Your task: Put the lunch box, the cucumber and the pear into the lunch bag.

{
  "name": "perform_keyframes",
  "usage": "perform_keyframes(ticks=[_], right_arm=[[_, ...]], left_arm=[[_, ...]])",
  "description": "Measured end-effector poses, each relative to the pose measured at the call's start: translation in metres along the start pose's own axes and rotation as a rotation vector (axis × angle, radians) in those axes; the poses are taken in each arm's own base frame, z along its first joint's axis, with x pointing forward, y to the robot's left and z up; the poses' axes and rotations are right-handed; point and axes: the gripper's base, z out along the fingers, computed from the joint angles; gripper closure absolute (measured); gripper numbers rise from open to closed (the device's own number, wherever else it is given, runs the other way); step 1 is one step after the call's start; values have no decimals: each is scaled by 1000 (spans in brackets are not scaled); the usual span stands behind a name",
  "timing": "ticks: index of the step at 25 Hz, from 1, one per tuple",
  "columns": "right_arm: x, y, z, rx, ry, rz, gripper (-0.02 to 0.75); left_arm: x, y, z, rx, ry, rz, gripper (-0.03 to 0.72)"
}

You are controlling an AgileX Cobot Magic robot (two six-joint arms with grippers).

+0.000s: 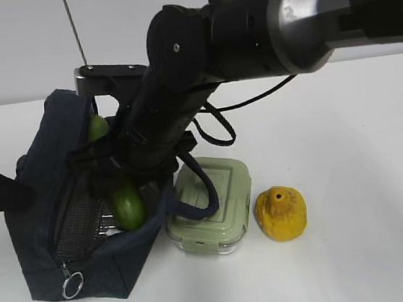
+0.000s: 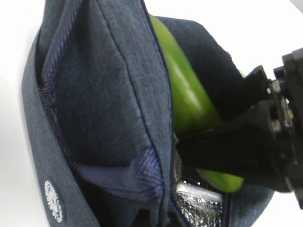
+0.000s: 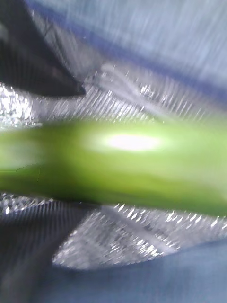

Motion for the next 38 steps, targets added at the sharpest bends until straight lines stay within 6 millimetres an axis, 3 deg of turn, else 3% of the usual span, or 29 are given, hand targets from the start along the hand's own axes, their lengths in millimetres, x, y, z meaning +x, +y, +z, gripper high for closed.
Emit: perform_keyframes(ticks=[3,9,12,18,21,26,33,38], right_arm=[[-8,5,-6,-17,-19,-25,129],[-13,10,-19,-13,-14,-72,138],[-14,9,-40,56,-8,-161,149],[-14,6,-105,256,-28,-287,158],[-8,-2,-119,356,36,-289,161],[1,-20,-119,436,159,-256,163],[24,-72,-102,411,357,-134,166],[32,-82,-90,409,410,-116,167]], left_arm=[[0,0,0,0,0,0,687],[0,0,0,-3,-2,1,687],[0,0,0,-3,-2,1,687],[0,0,0,-4,5,6,687],[1,0,0,-4,6,7,687],[1,0,0,-4,7,8,687],[1,0,0,-4,7,8,687],[1,0,0,-4,7,8,687]])
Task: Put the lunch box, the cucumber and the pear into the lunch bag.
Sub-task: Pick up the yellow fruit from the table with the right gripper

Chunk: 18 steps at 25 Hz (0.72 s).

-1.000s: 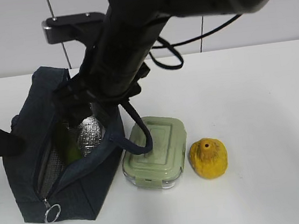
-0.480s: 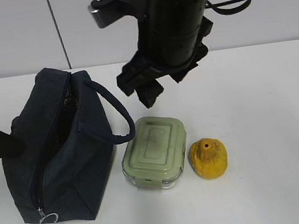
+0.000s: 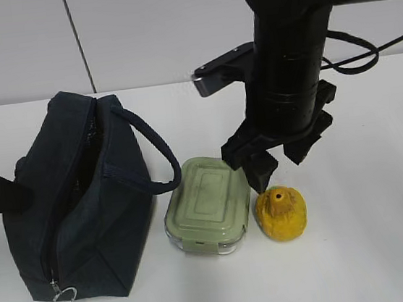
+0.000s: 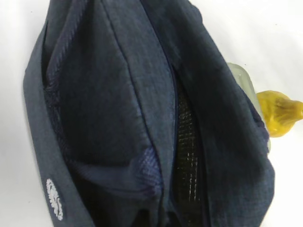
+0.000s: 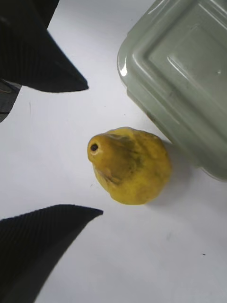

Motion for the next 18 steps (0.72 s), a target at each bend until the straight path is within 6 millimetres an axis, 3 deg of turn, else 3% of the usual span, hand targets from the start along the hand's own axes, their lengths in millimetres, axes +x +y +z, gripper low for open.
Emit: perform_keyframes(ticks=[12,18], right_arm=[[-6,3,48,-2,101,-6,167],[-9,-1,60,41,116,-29,188]], left_arm=[[0,0,0,0,0,0,687],[0,0,0,-1,1,1,687]])
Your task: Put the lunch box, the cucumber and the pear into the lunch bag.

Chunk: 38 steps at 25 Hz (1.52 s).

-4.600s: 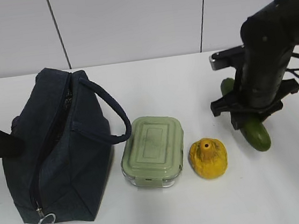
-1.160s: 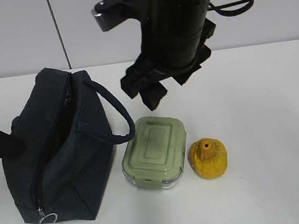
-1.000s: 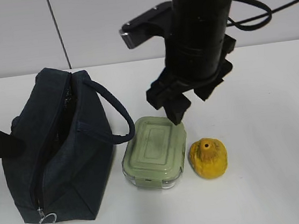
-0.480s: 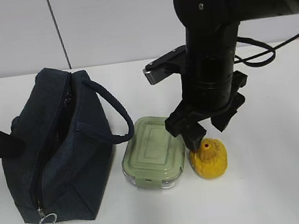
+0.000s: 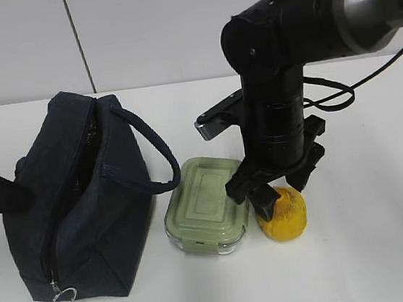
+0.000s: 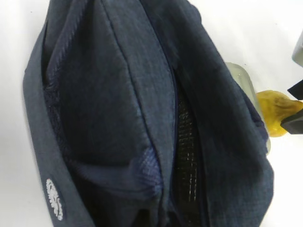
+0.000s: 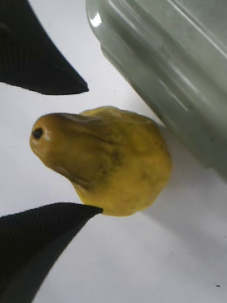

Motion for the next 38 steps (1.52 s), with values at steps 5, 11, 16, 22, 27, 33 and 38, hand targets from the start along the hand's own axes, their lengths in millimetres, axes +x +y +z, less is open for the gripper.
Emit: perform_keyframes(ticks=[5,11,16,22,27,33,38], right_arm=[[-2,-2,7,30,17,-13,516],[-1,-5,2,56,3,-20,556],[9,-9,-39,64,-100,-5,562],[22,-11,-99,32,-263,28,566],[19,5,-133,-44,-369,-3,568],[12,58,-170,-123,-545,-136,569],[-5,85,-178,-174,-614,-192,570]], left_arm=[[0,0,0,0,0,0,687],[0,0,0,0,0,0,687],[0,0,0,0,0,0,687],[0,0,0,-1,1,2,687],[0,0,0,-1,1,2,687],[0,0,0,-1,1,2,687],[0,0,0,-1,1,2,687]])
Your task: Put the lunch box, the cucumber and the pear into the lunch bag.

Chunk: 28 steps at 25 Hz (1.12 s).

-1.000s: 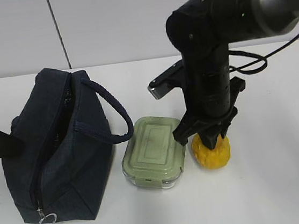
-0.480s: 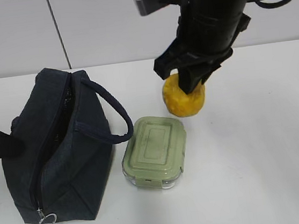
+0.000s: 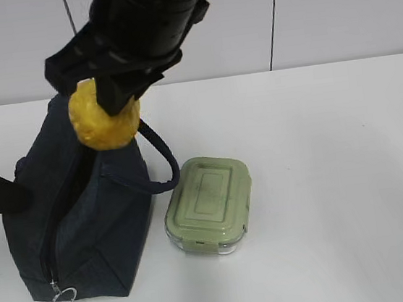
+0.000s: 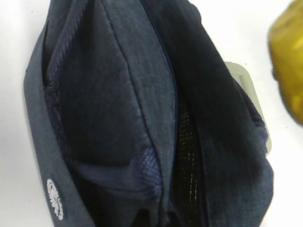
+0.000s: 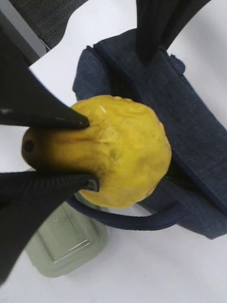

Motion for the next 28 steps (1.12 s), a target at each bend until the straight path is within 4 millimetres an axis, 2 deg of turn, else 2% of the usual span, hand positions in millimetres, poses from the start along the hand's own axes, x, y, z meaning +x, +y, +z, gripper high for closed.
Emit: perform_keyframes(ticks=[5,11,17,21,26,28], right_arm=[[-14,4,18,-32,-20,-4,571],[-24,12,31,-95,-61,-12,571],[-19,11,65,-95,9,-14,573],[-8,7,90,-60,124,-40,573],[0,7,109,-62,198,-43,570],[0,9,111,-87,200,-57,538]], left_arm=[[0,0,0,0,0,0,687],[0,0,0,0,0,0,687],[0,0,0,-1,0,1,687],[0,0,0,-1,0,1,687],[0,0,0,-1,0,1,687],[0,0,0,0,1,1,687]])
